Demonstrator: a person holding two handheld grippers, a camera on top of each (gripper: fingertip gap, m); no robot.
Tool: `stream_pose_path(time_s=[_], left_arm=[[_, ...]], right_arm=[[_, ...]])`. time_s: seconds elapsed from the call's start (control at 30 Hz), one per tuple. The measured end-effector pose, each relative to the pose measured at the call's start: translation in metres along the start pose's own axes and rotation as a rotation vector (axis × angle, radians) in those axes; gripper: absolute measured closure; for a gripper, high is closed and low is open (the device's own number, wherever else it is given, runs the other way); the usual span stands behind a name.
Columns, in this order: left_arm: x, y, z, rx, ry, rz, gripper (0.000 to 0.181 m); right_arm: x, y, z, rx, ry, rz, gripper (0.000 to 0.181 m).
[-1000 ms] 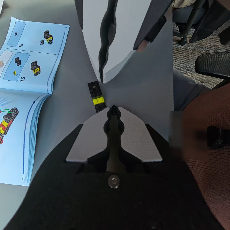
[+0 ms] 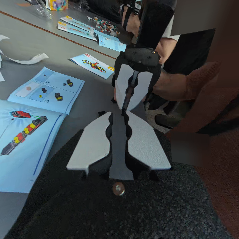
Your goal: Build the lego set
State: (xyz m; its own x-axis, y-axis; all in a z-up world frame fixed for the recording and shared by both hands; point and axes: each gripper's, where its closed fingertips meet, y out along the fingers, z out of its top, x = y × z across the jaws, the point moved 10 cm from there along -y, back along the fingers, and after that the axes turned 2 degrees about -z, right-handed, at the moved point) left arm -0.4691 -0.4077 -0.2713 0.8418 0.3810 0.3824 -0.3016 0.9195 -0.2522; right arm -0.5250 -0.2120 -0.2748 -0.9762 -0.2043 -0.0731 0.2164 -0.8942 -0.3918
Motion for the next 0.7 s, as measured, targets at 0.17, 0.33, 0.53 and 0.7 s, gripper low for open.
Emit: stream_pose_path(time_s=[0.17,0.33,0.53,0.7], left_arm=[[0.028,0.006,0.004,-0.007,0.432,0.208,0.165],[0.037,0.020,0.000,-0.129,0.781,0.316,0.161],[0.039,0.027,-0.002,-0.164,0.835,0.275,0.173],[0.034,0.022,-0.004,-0.174,0.745,0.315,0.173]], right_arm=[[0.019,0.000,-0.004,0.064,0.663,0.305,0.177],[0.028,0.002,-0.010,0.037,0.867,0.438,0.177],[0.027,0.004,-0.008,-0.003,0.877,0.474,0.177],[0.034,-0.002,-0.011,-0.027,0.792,0.360,0.167]])
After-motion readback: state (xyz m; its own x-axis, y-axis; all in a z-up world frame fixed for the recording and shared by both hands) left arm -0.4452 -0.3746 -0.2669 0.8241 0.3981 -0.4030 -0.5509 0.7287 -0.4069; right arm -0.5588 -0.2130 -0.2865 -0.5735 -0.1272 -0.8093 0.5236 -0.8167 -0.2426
